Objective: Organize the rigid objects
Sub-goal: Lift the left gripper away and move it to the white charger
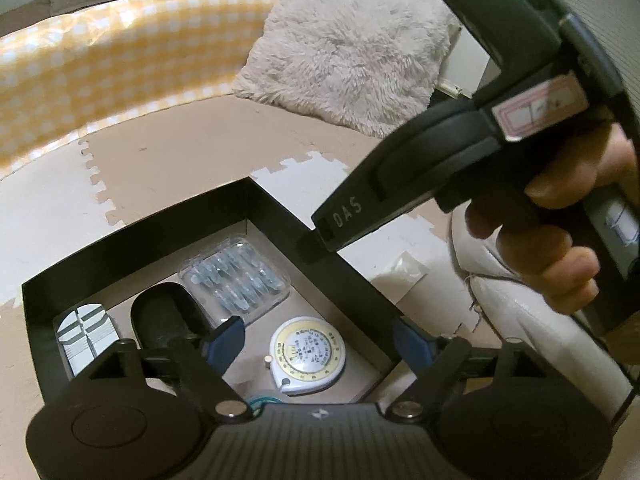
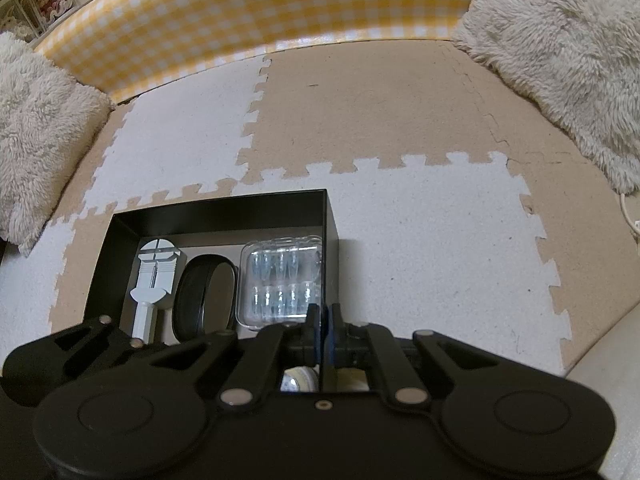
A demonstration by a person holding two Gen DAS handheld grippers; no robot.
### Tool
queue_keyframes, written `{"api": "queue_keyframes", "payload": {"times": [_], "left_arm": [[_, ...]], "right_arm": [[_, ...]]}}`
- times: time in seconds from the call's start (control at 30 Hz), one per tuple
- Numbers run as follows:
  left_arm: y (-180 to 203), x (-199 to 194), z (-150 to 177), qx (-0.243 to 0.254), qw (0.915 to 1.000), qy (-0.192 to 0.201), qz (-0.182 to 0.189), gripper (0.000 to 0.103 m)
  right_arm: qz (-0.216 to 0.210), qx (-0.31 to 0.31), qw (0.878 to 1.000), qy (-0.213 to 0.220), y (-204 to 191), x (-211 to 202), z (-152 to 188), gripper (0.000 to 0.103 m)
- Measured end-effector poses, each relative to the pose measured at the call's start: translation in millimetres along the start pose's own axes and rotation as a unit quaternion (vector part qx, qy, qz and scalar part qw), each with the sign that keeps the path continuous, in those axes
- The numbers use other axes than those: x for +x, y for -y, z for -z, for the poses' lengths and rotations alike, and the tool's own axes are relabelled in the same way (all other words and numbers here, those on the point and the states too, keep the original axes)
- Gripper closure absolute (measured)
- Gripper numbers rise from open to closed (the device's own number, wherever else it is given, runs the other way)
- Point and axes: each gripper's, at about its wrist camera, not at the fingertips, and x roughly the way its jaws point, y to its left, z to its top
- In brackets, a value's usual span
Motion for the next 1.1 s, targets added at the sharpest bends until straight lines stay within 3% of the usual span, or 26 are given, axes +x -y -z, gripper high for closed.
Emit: {"api": "queue_keyframes", "payload": {"times": [0.4, 0.73, 1.1], "left_arm": [[3.8, -17.2, -1.0, -0.005, 0.9998, -0.004, -0.019, 0.0], [-1.6, -48.1, -2.0, -0.031, 0.9983, 0.004, -0.05, 0.0], [-21.4, -105.3, -6.7, -0.061, 0.9895, 0.052, -0.12, 0.0]], "right_arm": [[-0.004, 0.003, 1.0, 0.0, 2.2, 0.3, -0.6, 0.098], [-0.005, 0.004, 1.0, 0.0, 3.6, 0.5, 0.5, 0.098], [-0.006, 0.004, 1.0, 0.0, 3.7, 0.2, 0.6, 0.098]]}}
